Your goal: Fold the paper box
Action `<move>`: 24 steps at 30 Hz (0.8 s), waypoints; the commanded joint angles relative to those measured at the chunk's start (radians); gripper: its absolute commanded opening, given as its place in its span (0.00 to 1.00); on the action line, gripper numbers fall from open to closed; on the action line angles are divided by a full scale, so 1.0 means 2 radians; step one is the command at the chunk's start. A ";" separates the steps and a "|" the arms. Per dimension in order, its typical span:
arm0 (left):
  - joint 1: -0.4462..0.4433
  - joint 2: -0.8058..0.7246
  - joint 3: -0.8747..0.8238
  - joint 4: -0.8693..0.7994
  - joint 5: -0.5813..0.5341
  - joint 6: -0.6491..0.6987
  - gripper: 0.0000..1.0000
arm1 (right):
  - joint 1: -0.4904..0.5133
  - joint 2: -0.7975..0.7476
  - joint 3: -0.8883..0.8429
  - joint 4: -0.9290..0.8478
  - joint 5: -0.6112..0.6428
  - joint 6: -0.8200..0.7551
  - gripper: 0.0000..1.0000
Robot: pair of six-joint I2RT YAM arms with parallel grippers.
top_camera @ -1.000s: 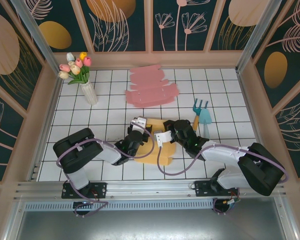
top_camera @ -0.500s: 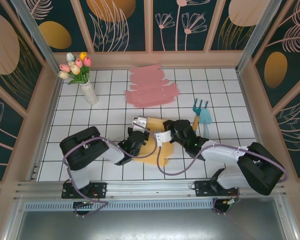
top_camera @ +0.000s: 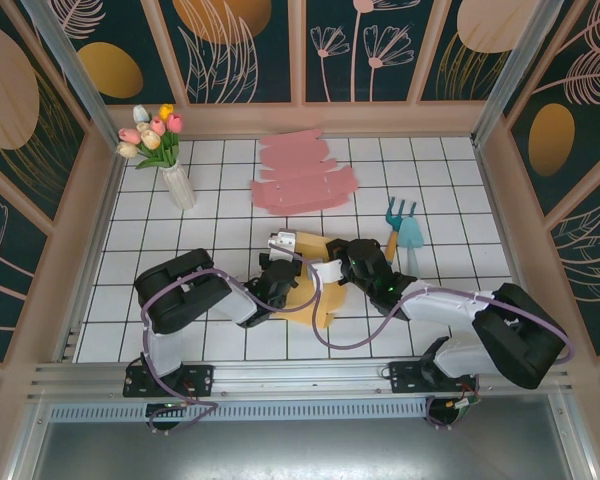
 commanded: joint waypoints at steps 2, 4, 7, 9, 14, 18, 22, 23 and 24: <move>0.035 0.001 -0.033 0.017 -0.034 0.015 0.00 | 0.005 -0.010 -0.011 -0.045 -0.058 0.026 0.10; 0.034 0.000 -0.037 0.020 -0.021 0.020 0.00 | 0.005 -0.020 -0.007 -0.052 -0.064 0.035 0.14; 0.034 0.004 -0.042 0.027 -0.023 0.020 0.00 | 0.006 -0.040 -0.003 -0.059 -0.069 0.044 0.19; 0.034 0.009 -0.045 0.032 -0.033 0.018 0.00 | 0.008 -0.057 0.002 -0.073 -0.075 0.054 0.23; 0.035 0.012 -0.049 0.038 -0.038 0.014 0.00 | 0.014 -0.115 0.011 -0.090 -0.092 0.108 0.30; 0.034 0.017 -0.047 0.051 -0.048 0.030 0.00 | 0.024 -0.163 0.013 -0.050 -0.059 0.241 0.31; 0.034 0.024 -0.054 0.093 -0.045 0.056 0.00 | 0.031 -0.188 0.016 -0.006 0.020 0.422 0.34; 0.034 0.024 -0.056 0.102 -0.041 0.062 0.00 | 0.030 -0.187 0.022 -0.010 0.047 0.480 0.34; 0.035 0.024 -0.056 0.108 -0.039 0.067 0.00 | 0.030 -0.184 0.031 -0.021 0.079 0.547 0.35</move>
